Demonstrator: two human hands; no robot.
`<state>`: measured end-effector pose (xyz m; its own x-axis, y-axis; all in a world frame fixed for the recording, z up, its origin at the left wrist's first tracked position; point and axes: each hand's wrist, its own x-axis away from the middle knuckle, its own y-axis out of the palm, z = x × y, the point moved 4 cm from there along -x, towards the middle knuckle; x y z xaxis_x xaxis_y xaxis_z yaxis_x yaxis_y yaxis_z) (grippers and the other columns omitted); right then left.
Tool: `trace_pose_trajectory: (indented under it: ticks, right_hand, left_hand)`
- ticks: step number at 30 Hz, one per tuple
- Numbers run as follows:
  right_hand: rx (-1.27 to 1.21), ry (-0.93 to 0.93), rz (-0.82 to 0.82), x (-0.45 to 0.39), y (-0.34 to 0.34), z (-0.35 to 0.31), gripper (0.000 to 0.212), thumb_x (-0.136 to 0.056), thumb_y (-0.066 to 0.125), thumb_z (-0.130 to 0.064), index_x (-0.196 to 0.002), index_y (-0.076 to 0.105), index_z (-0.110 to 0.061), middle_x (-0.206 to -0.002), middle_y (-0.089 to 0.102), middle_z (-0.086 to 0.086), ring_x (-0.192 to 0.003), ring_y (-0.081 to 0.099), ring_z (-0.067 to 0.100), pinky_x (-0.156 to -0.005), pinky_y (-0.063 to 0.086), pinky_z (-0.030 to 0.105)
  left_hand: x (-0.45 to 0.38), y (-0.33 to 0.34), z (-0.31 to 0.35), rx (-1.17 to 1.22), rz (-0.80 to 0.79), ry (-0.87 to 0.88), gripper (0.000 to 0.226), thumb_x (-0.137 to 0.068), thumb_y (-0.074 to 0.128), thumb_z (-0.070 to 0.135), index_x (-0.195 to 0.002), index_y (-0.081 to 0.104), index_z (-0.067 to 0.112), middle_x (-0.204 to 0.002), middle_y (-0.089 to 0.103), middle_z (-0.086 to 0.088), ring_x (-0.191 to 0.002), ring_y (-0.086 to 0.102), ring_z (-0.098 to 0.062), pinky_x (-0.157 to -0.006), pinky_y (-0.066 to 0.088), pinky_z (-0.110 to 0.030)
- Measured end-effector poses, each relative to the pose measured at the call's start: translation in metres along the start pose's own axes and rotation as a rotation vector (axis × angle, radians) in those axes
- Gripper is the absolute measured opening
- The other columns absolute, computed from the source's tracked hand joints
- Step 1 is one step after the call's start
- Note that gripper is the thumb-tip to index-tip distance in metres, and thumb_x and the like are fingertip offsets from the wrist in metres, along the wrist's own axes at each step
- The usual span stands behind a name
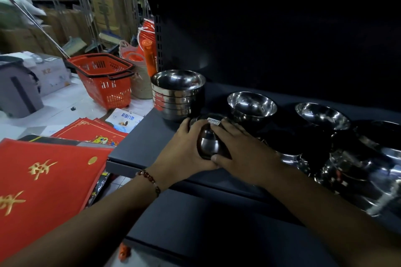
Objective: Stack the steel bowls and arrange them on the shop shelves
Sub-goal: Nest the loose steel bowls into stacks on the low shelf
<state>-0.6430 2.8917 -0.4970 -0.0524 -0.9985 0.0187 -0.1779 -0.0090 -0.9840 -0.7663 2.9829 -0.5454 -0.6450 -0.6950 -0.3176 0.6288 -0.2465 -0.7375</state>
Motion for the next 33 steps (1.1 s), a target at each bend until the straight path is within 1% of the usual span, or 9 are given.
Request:
trace_pose_trajectory:
  ticks: [9, 13, 16, 19, 22, 24, 28, 31, 33]
  right_hand:
    - [-0.206, -0.164, 0.116, 0.025, -0.037, 0.01, 0.101, -0.079, 0.073, -0.051, -0.153, 0.003, -0.046, -0.163, 0.002, -0.017, -0.149, 0.003, 0.001, -0.122, 0.015, 0.03]
    - [-0.256, -0.164, 0.198, 0.027, -0.039, 0.02, 0.099, -0.08, 0.075, -0.044, -0.152, 0.007, -0.049, -0.16, 0.014, -0.022, -0.144, 0.018, -0.004, -0.113, 0.034, 0.027]
    - [-0.356, -0.158, 0.286, 0.024, -0.035, 0.021, 0.084, -0.088, 0.068, -0.037, -0.152, 0.014, -0.048, -0.154, 0.032, -0.022, -0.132, 0.038, -0.006, -0.1, 0.04, 0.017]
    - [-0.599, -0.177, 0.352, 0.02, -0.03, 0.015, 0.056, -0.096, 0.06, -0.024, -0.144, 0.038, -0.042, -0.137, 0.057, -0.016, -0.124, 0.053, -0.002, -0.105, 0.044, 0.027]
    - [-0.736, -0.111, 0.399, 0.017, -0.03, 0.007, 0.028, -0.1, 0.053, -0.02, -0.117, 0.058, -0.041, -0.102, 0.07, -0.022, -0.098, 0.064, -0.006, -0.087, 0.049, 0.019]
    - [-0.77, -0.048, 0.387, 0.014, -0.027, 0.002, 0.024, -0.1, 0.051, -0.018, -0.095, 0.061, -0.04, -0.08, 0.068, -0.024, -0.077, 0.063, -0.007, -0.07, 0.045, 0.013]
    - [-0.806, 0.044, 0.37, 0.01, -0.022, -0.002, 0.032, -0.099, 0.053, -0.013, -0.073, 0.058, -0.031, -0.059, 0.063, -0.016, -0.053, 0.056, -0.008, -0.054, 0.041, 0.013]
    - [-0.941, 0.155, 0.251, 0.01, -0.019, -0.004, 0.022, -0.098, 0.054, -0.015, -0.083, 0.066, -0.024, -0.066, 0.068, -0.007, -0.055, 0.064, 0.0, -0.047, 0.051, 0.021]
    - [-1.005, 0.224, 0.154, 0.01, -0.016, -0.004, 0.017, -0.098, 0.055, -0.019, -0.088, 0.068, -0.023, -0.073, 0.071, -0.004, -0.061, 0.069, 0.008, -0.047, 0.054, 0.026]
  left_hand:
    - [0.021, -0.037, 0.003, 0.476, 0.103, -0.097, 0.082, -0.055, 0.089, 0.055, -0.125, 0.046, 0.049, -0.125, 0.059, 0.02, -0.115, 0.058, 0.001, -0.095, 0.049, -0.026]
    - [0.032, -0.055, 0.002, 0.668, 0.091, -0.267, 0.067, -0.068, 0.086, 0.043, -0.125, 0.051, 0.039, -0.114, 0.069, 0.008, -0.096, 0.069, -0.003, -0.079, 0.054, -0.018]
    - [0.034, -0.053, -0.007, 1.011, 0.062, -0.484, 0.039, -0.087, 0.071, 0.041, -0.12, 0.06, 0.023, -0.127, 0.066, -0.014, -0.093, 0.074, -0.016, -0.081, 0.058, -0.043]
    - [0.046, -0.049, -0.003, 1.347, -0.211, -0.476, 0.069, -0.07, 0.077, 0.06, -0.13, 0.063, 0.028, -0.137, 0.062, -0.011, -0.124, 0.06, -0.035, -0.1, 0.043, -0.065]
    - [0.063, -0.053, 0.004, 1.398, -0.362, -0.447, 0.079, -0.075, 0.053, 0.078, -0.136, 0.06, 0.028, -0.142, 0.058, -0.01, -0.131, 0.053, -0.038, -0.109, 0.032, -0.069]
    - [0.069, -0.056, 0.005, 1.384, -0.379, -0.478, 0.082, -0.076, 0.036, 0.084, -0.127, 0.068, 0.029, -0.134, 0.065, -0.005, -0.124, 0.06, -0.036, -0.103, 0.041, -0.066]
    - [0.068, -0.065, 0.008, 1.076, -0.197, -0.585, 0.072, -0.069, 0.03, 0.077, -0.107, 0.066, 0.029, -0.091, 0.079, -0.004, -0.081, 0.076, -0.028, -0.064, 0.063, -0.044]
    - [0.074, -0.089, 0.009, 0.666, 0.048, -0.231, 0.032, -0.095, 0.047, 0.059, -0.126, 0.054, 0.053, -0.111, 0.072, 0.023, -0.103, 0.07, -0.003, -0.088, 0.058, -0.03]
    - [0.086, -0.098, 0.016, 0.416, 0.005, 0.035, 0.059, -0.09, 0.061, 0.051, -0.135, 0.029, 0.071, -0.136, 0.052, 0.035, -0.123, 0.054, 0.006, -0.096, 0.049, -0.019]
